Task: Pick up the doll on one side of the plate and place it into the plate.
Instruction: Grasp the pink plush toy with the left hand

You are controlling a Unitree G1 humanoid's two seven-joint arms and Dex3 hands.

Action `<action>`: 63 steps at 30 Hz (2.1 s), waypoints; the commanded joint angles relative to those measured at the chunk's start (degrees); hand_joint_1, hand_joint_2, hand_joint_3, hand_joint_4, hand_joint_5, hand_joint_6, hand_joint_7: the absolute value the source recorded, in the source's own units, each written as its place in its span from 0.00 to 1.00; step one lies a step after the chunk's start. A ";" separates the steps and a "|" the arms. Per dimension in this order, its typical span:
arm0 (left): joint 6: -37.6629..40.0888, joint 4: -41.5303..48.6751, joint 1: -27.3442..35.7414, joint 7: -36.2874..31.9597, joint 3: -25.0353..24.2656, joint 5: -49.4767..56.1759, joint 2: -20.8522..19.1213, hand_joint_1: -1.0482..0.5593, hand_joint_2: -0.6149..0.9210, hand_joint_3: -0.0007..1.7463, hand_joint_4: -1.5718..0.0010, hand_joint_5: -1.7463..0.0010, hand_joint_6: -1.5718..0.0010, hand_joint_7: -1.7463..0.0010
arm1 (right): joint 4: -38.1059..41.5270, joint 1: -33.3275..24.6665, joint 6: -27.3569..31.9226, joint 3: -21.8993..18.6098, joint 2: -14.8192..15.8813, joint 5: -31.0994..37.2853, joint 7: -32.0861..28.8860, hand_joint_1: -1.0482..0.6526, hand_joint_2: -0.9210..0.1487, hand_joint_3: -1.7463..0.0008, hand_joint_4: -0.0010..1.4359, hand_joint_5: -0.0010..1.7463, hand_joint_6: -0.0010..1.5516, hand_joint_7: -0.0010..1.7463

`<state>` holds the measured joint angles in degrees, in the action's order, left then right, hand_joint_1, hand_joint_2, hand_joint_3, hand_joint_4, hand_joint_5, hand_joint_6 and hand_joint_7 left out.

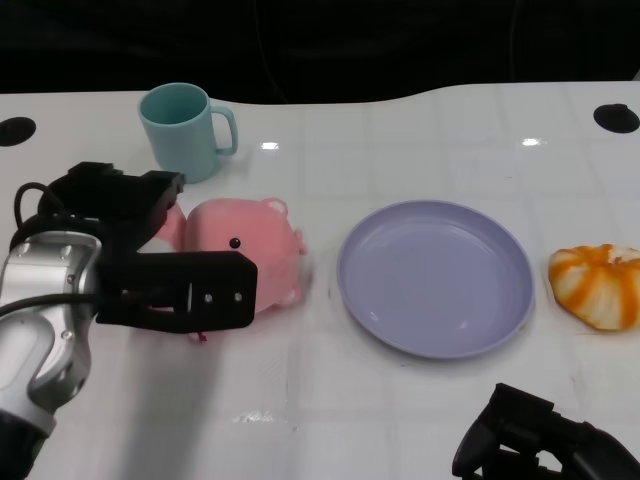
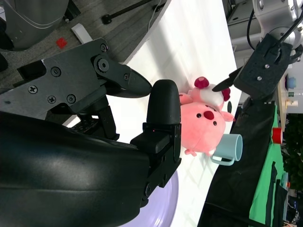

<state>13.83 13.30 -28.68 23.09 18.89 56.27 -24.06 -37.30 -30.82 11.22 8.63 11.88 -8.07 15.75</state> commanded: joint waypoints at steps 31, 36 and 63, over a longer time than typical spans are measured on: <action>-11.71 47.27 -16.35 -18.99 12.99 -8.43 8.15 0.35 1.00 0.00 0.73 0.93 0.71 0.98 | -2.16 0.15 1.20 0.75 0.36 1.43 -0.83 0.47 0.13 0.56 0.46 1.00 0.30 0.95; -12.93 51.38 -16.67 -21.76 12.85 -10.59 9.09 0.45 1.00 0.02 0.50 0.87 0.57 0.95 | -2.43 0.27 1.40 1.05 0.17 1.34 -0.98 0.47 0.12 0.56 0.47 1.00 0.30 0.95; -21.58 39.42 -10.37 -31.83 6.56 -19.08 3.13 0.51 1.00 0.16 0.51 0.00 0.63 0.00 | -2.41 2.11 3.51 1.50 -0.52 0.70 -2.53 0.49 0.09 0.58 0.45 1.00 0.27 0.97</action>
<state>-8.06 55.04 -39.80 -9.93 26.66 37.95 -19.16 -39.26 -28.78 14.30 10.88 11.21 -6.89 13.40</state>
